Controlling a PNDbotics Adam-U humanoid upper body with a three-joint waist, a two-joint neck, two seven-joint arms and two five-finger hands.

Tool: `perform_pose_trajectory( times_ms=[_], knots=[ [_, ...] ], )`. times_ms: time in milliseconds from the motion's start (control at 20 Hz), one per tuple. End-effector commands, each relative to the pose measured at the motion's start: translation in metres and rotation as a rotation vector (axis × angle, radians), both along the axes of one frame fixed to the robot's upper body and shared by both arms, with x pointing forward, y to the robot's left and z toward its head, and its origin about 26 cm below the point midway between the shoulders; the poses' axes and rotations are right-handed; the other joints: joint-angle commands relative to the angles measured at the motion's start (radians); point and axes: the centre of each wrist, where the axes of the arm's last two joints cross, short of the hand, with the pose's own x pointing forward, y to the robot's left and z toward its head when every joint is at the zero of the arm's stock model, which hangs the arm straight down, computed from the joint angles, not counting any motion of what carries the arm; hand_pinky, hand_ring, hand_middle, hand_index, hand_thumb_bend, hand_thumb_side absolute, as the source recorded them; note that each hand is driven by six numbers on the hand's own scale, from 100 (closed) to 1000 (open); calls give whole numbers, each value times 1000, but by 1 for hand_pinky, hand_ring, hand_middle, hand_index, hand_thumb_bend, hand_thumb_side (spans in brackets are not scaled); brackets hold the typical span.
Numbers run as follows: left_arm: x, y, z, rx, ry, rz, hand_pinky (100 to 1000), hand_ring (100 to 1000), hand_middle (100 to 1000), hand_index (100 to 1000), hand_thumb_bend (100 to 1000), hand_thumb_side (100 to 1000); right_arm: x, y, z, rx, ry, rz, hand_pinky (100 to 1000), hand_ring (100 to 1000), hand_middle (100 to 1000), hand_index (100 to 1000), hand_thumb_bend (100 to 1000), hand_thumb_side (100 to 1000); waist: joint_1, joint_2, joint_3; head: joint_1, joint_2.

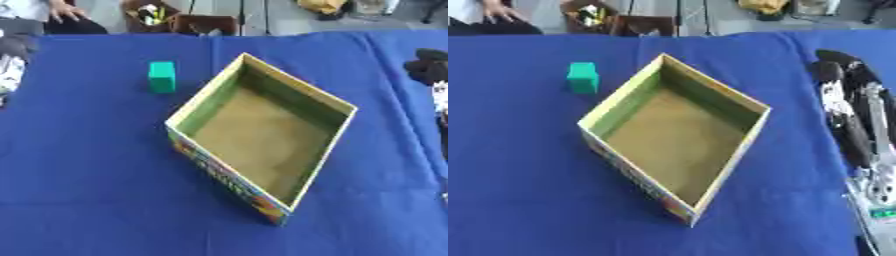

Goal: Pick up objects on the table and place them in the box.

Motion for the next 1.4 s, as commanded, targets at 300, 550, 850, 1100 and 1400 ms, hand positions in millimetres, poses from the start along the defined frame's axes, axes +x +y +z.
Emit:
perform_pose_trajectory(
  times_ms=[300, 550, 850, 1100, 1400],
  knots=[
    [-4, 1, 11, 45, -26, -5, 662, 754, 774, 878, 100, 1000, -2, 1, 8, -13, -28, 7, 829, 786, 638, 801, 100, 781, 2, -14, -4, -1, -10],
    [-3, 1, 12, 50, -24, -9, 663, 756, 778, 879, 100, 1000, -2, 1, 7, -13, -23, 9, 829, 785, 638, 800, 100, 779, 2, -16, -4, -2, -11],
    [7, 2, 23, 109, -25, -2, 679, 767, 781, 915, 100, 1000, -2, 1, 6, -17, -19, 11, 829, 785, 637, 800, 100, 782, 4, -20, -6, -3, -1],
    [32, 7, 36, 293, 27, 10, 717, 801, 824, 960, 100, 1000, -3, 2, 5, -23, -11, 18, 829, 786, 637, 800, 100, 782, 9, -22, -15, 3, 9],
    [68, 6, 38, 420, 134, -14, 799, 868, 914, 1000, 155, 980, -3, 3, 3, -22, -1, 23, 830, 785, 635, 798, 100, 775, 12, -25, -16, 12, 17]
  ],
)
